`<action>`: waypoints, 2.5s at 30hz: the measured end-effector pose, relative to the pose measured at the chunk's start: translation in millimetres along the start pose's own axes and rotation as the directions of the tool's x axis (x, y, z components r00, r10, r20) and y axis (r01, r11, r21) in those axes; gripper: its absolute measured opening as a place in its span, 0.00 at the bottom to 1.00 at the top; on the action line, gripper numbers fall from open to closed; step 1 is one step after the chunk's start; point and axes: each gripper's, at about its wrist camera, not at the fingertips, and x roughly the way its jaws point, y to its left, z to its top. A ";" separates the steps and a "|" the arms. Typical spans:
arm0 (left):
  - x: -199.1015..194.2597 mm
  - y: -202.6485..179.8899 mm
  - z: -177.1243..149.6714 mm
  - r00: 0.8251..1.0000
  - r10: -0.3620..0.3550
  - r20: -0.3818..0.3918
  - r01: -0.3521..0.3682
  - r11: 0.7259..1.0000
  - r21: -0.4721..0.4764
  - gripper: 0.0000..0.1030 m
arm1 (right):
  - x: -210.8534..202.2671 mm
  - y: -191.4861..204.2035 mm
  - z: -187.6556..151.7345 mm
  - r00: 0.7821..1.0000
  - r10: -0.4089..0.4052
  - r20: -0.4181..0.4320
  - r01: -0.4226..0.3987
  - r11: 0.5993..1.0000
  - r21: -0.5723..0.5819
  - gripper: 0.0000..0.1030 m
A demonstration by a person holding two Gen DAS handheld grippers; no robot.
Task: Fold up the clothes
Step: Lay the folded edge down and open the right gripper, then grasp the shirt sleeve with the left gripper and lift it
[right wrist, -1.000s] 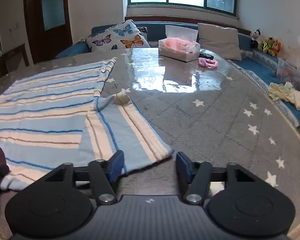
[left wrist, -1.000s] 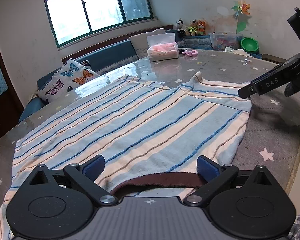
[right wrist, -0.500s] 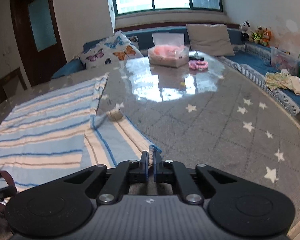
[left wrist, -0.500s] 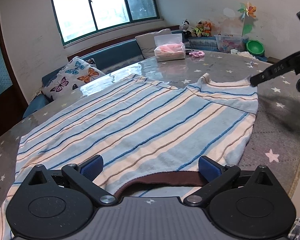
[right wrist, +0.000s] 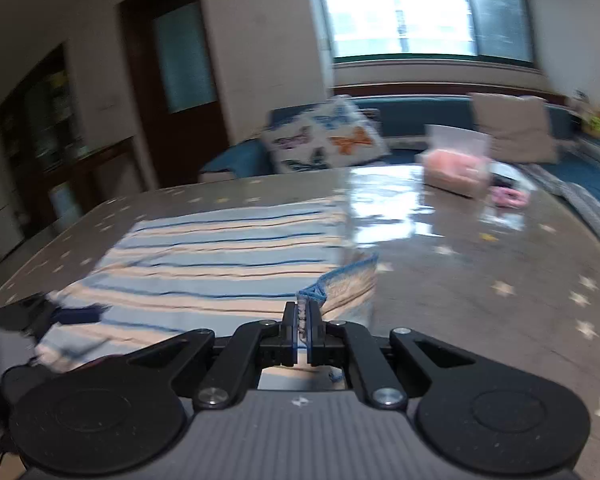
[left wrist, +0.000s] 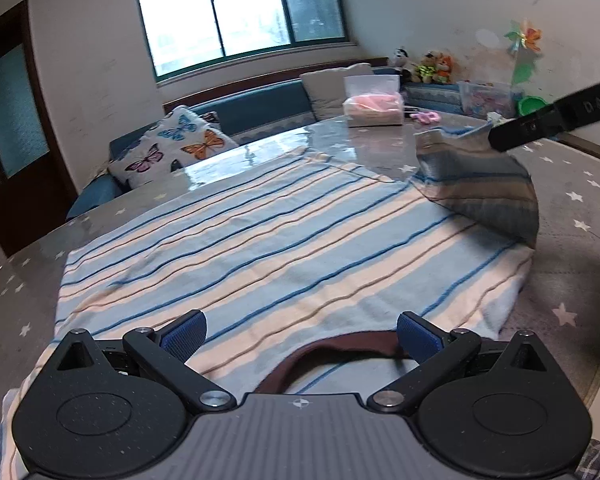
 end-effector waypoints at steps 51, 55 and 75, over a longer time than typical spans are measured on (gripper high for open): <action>-91.7 176.9 -94.3 0.860 0.440 -0.259 -0.510 0.730 -0.455 0.92 | 116.1 46.8 0.8 0.983 -0.044 -0.178 -0.008 0.961 -0.278 0.41; -95.3 191.5 -108.1 0.865 0.406 -0.296 -0.502 0.703 -0.504 0.76 | 111.3 59.6 -6.9 0.981 -0.030 -0.191 -0.028 0.956 -0.293 0.45; -97.9 208.1 -110.1 0.885 0.410 -0.221 -0.464 0.741 -0.485 0.07 | 106.8 225.2 -31.0 0.878 0.334 -0.342 -0.473 0.707 -0.525 0.61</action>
